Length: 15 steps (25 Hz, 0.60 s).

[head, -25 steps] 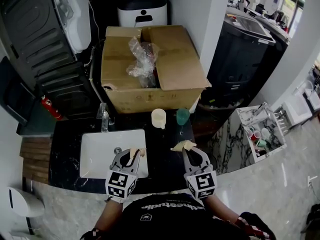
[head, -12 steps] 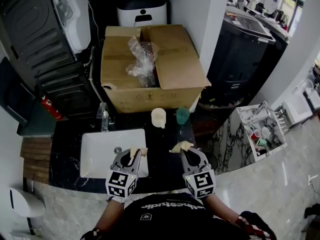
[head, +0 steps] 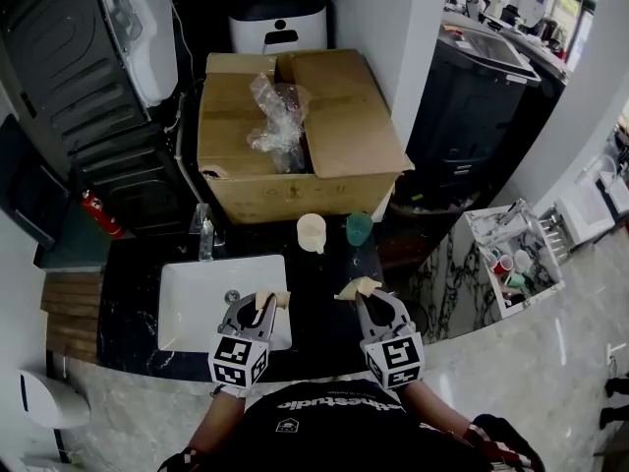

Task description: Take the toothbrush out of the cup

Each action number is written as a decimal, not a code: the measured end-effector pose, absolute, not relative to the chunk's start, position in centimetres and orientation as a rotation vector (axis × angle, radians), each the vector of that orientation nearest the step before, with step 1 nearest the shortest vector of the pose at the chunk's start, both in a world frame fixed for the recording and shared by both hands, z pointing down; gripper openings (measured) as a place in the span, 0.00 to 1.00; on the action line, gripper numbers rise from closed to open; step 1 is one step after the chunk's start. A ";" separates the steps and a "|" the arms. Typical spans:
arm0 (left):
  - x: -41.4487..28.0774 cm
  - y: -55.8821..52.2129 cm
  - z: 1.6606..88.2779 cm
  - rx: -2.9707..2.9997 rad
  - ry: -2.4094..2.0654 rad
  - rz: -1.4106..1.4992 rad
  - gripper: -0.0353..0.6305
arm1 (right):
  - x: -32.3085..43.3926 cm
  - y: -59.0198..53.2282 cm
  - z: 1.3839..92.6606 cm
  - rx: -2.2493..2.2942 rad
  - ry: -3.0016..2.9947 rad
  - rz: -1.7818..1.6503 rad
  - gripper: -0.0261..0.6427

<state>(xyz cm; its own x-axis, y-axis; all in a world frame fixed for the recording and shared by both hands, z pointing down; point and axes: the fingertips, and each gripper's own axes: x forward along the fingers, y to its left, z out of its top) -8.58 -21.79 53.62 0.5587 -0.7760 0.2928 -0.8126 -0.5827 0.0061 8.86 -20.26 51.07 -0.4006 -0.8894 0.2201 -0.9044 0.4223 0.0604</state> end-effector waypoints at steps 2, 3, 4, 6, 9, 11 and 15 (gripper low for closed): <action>-8.5 -21.9 53.8 2.647 -1.357 0.395 0.11 | 8.9 -20.3 51.1 1.574 -2.456 0.098 0.10; -8.5 -22.0 53.8 2.645 -1.356 0.394 0.11 | 8.9 -20.4 51.2 1.573 -2.455 0.097 0.10; -8.4 -22.0 53.9 2.643 -1.356 0.392 0.11 | 9.0 -20.4 51.2 1.573 -2.455 0.097 0.10; -8.4 -22.1 53.9 2.642 -1.354 0.391 0.11 | 9.1 -20.5 51.2 1.577 -2.453 0.099 0.10; -8.3 -22.1 53.9 2.641 -1.349 0.388 0.11 | 9.2 -20.5 51.2 1.579 -2.450 0.104 0.10; -8.2 -22.2 53.9 2.642 -1.347 0.388 0.11 | 9.3 -20.5 51.3 1.576 -2.447 0.109 0.10; -8.2 -22.3 54.1 2.633 -1.342 0.387 0.11 | 9.3 -20.5 51.5 1.572 -2.442 0.120 0.10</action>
